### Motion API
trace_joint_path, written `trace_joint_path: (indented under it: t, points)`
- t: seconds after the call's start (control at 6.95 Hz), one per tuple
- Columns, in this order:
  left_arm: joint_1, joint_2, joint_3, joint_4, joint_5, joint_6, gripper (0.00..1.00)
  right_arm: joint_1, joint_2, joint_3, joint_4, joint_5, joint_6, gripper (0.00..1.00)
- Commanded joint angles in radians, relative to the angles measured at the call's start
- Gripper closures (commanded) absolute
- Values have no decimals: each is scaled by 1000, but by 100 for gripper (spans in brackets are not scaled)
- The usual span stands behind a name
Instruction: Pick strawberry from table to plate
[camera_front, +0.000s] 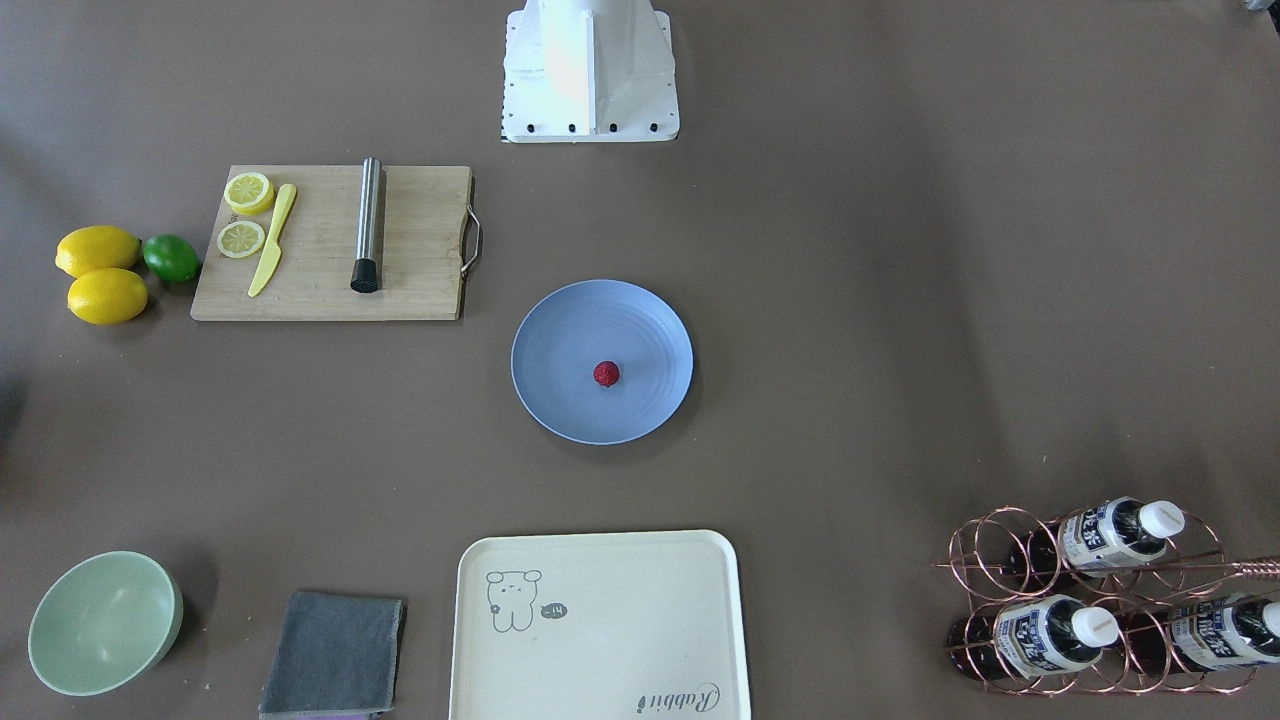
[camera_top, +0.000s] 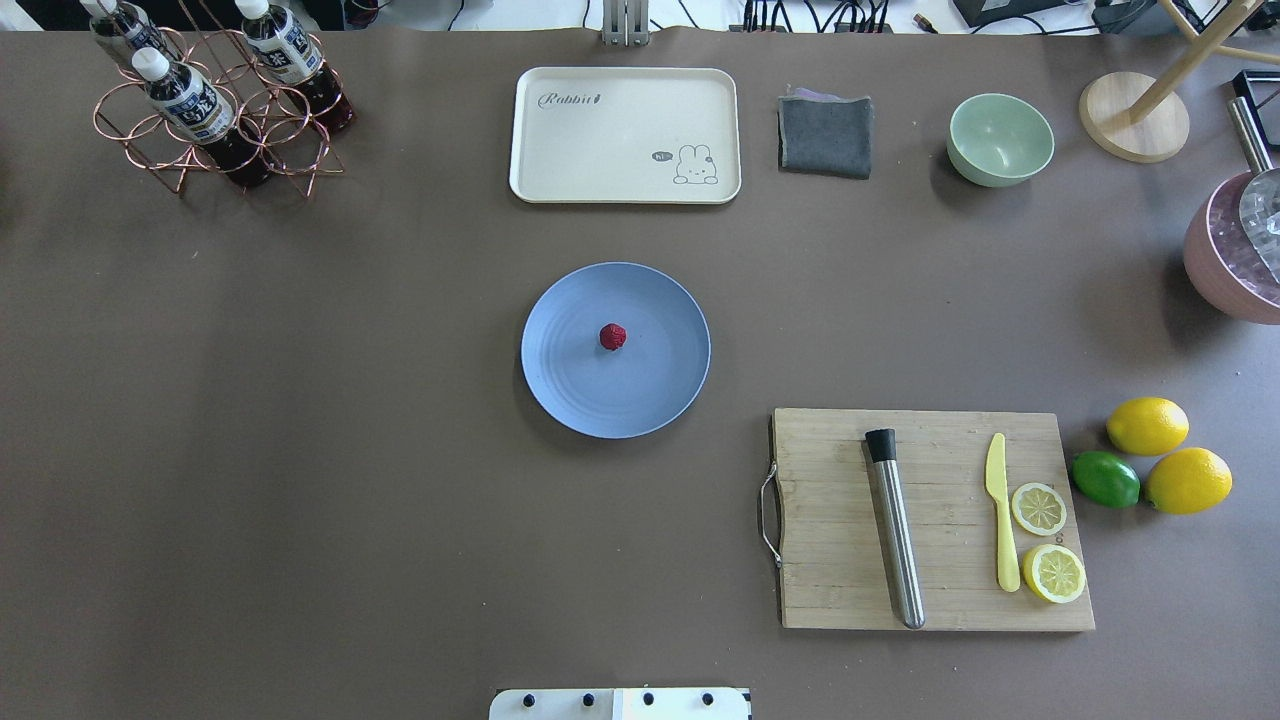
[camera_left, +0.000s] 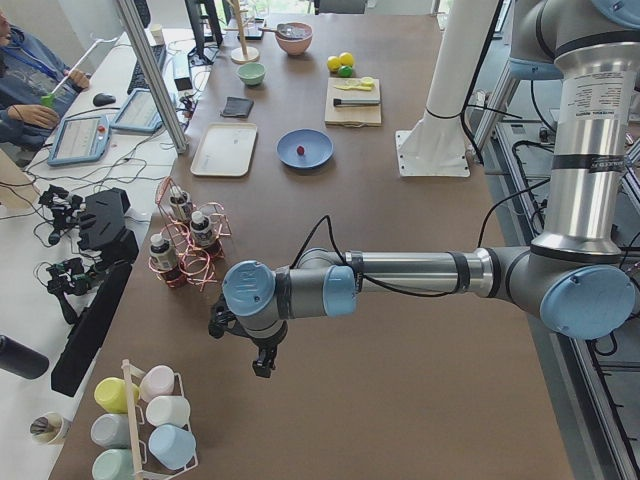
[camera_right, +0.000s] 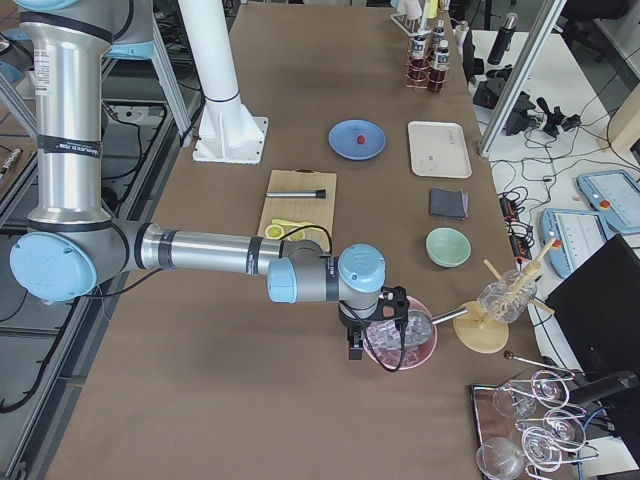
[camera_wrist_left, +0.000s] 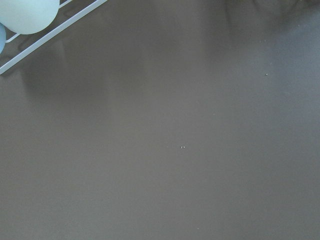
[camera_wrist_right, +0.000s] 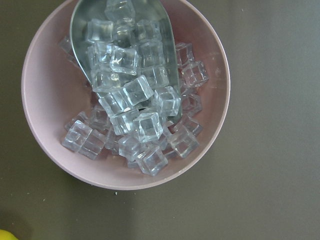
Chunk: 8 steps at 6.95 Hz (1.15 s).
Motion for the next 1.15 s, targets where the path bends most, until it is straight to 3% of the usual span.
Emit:
trace_joint_path:
  t: [0.0, 1.01]
  points:
    - [0, 6, -1, 0, -3, 0, 1, 0, -1, -2, 0, 0, 0, 0]
    - [0, 8, 5, 2, -3, -2, 1, 0, -25, -4, 71, 0, 1, 0]
